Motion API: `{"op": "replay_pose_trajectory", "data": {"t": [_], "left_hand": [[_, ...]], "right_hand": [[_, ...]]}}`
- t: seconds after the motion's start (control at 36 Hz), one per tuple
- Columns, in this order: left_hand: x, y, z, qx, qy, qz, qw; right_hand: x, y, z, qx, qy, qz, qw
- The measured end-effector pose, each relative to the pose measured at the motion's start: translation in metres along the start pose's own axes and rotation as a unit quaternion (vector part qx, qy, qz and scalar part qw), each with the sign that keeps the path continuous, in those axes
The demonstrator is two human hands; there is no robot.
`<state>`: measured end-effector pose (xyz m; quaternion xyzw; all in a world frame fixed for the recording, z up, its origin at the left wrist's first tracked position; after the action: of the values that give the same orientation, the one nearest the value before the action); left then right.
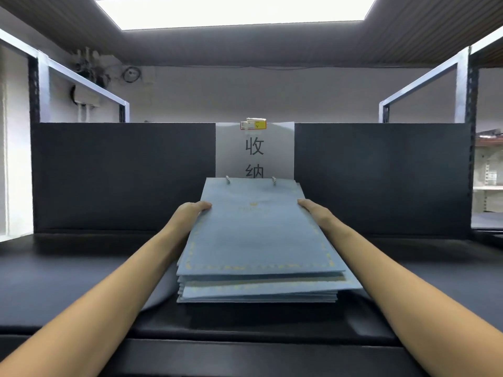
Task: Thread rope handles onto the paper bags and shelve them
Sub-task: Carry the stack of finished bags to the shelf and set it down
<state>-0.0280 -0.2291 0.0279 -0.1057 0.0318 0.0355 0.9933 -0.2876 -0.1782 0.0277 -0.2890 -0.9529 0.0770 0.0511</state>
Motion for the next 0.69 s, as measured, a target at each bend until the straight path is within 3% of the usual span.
{"op": "replay_pose_trajectory", "data": {"t": [0.19,0.39,0.69], "left_hand": [[-0.008,0.008,-0.002,0.037,0.044,-0.005,0.998],[-0.008,-0.001,-0.004,0.048,0.069,-0.032,0.996],[-0.013,-0.016,-0.012,0.060,0.079,-0.042,0.994]], "right_hand": [[0.001,0.006,0.003,-0.041,-0.128,-0.052,0.990],[-0.006,0.005,0.003,-0.023,-0.087,-0.010,0.996],[-0.010,-0.002,-0.003,-0.009,-0.088,-0.016,0.996]]}}
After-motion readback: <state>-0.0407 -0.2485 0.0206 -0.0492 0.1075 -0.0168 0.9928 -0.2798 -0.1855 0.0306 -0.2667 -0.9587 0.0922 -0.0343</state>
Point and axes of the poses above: each hand's wrist, its own y-axis away from the middle knuckle, its own x-axis out of the back of the hand, z = x × y, the point moved 5 cm from there along -y, towards the middle knuckle, and after that the axes turned 15 degrees about z, right-handed, at the moved point
